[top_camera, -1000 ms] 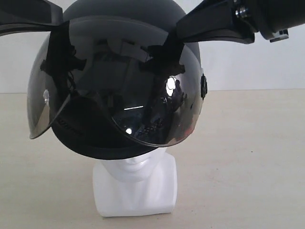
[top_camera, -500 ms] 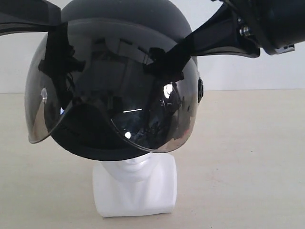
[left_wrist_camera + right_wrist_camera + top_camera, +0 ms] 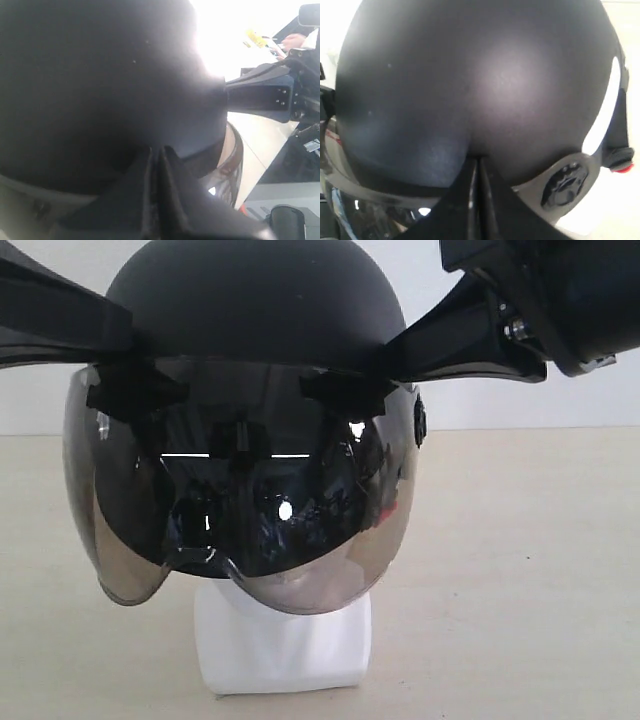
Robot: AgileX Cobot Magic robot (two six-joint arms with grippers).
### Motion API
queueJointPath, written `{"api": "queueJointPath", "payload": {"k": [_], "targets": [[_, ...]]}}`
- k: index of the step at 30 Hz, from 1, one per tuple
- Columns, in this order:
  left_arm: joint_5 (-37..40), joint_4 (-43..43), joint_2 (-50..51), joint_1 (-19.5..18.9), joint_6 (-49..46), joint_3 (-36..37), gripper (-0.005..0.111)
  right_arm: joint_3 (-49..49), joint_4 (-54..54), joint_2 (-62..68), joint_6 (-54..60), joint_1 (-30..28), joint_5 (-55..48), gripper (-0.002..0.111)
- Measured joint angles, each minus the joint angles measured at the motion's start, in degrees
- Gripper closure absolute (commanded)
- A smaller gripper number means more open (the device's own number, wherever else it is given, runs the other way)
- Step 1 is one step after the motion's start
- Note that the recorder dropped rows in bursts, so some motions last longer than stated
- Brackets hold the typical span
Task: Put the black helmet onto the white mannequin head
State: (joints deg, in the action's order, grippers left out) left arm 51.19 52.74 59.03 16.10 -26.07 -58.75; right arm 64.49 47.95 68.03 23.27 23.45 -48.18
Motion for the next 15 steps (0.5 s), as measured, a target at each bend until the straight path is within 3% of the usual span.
{"api": "queueJointPath", "payload": {"k": [15], "targets": [[2.96, -1.01, -2.85, 0.35, -0.1, 4.85, 0.102, -2.76, 1.61, -0.09, 0.22, 0.0, 0.17, 0.108]]}}
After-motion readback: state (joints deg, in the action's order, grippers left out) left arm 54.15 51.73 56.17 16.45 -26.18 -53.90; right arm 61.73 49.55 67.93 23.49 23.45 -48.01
